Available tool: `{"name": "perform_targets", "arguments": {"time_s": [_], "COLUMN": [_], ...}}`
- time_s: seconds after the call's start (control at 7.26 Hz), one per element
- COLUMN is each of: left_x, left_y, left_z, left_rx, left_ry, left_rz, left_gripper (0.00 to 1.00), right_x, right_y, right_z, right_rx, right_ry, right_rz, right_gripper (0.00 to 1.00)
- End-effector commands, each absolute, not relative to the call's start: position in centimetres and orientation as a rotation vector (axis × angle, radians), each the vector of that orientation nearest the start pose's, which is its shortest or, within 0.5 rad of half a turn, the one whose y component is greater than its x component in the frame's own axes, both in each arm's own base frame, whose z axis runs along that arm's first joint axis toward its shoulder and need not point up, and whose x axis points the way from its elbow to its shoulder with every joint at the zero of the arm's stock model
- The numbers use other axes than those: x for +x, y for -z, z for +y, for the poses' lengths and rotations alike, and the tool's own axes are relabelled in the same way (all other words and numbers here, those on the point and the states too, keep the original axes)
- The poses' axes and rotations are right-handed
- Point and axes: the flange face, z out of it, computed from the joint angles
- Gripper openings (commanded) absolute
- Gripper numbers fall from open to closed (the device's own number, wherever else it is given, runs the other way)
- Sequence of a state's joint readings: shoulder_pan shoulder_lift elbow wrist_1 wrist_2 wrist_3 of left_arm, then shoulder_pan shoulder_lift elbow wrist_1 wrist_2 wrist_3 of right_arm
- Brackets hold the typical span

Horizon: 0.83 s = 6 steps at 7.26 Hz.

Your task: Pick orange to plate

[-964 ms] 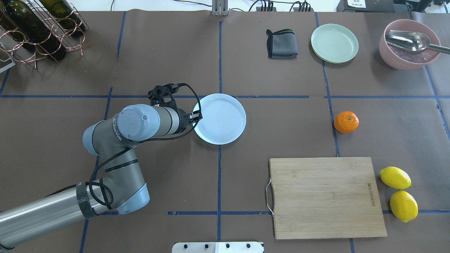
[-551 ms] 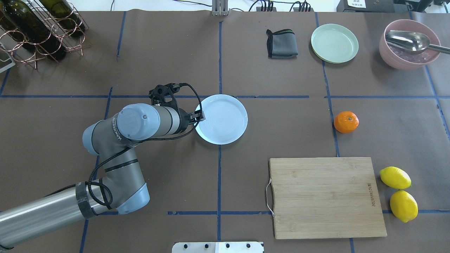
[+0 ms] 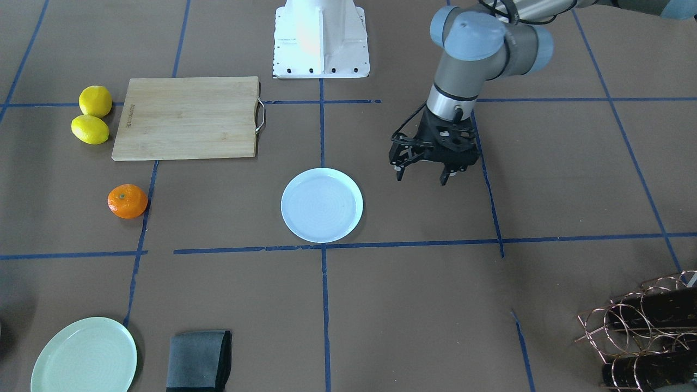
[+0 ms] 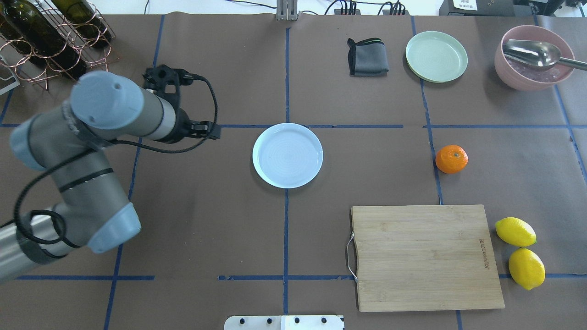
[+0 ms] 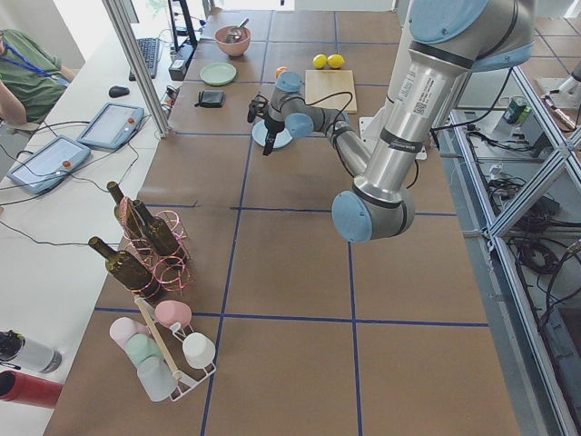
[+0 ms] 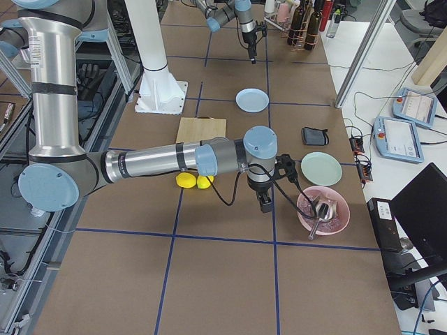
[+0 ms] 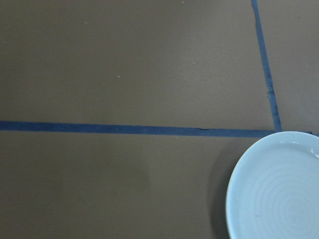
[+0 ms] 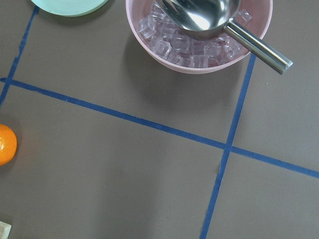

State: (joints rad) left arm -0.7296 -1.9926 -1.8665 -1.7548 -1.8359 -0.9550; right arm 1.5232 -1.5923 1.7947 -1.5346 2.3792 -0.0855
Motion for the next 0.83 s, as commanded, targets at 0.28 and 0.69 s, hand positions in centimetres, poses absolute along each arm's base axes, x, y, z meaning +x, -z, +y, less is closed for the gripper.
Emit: {"name": "perform_targets", "arguments": {"time_s": [0.28,0.69], "left_x": [9.8,-6.6], "left_y": [-42.8,-58.6], "left_z": [-54.7,-48.5], "left_rx": [0.278,0.133], "left_ry": [-0.242,-0.206], "left_rz": [0.657,0.74], "left_gripper": [1.0,1.0], "right_x": [2.5,0.7], "right_y": [-51.8,-51.4], "right_z": [-49.2,-49.5], "right_rx": [0.292,0.322], "right_ry": [0.271,0.329], "right_rz": [-0.891,-0.89], "right_gripper": [1.0,1.0]}}
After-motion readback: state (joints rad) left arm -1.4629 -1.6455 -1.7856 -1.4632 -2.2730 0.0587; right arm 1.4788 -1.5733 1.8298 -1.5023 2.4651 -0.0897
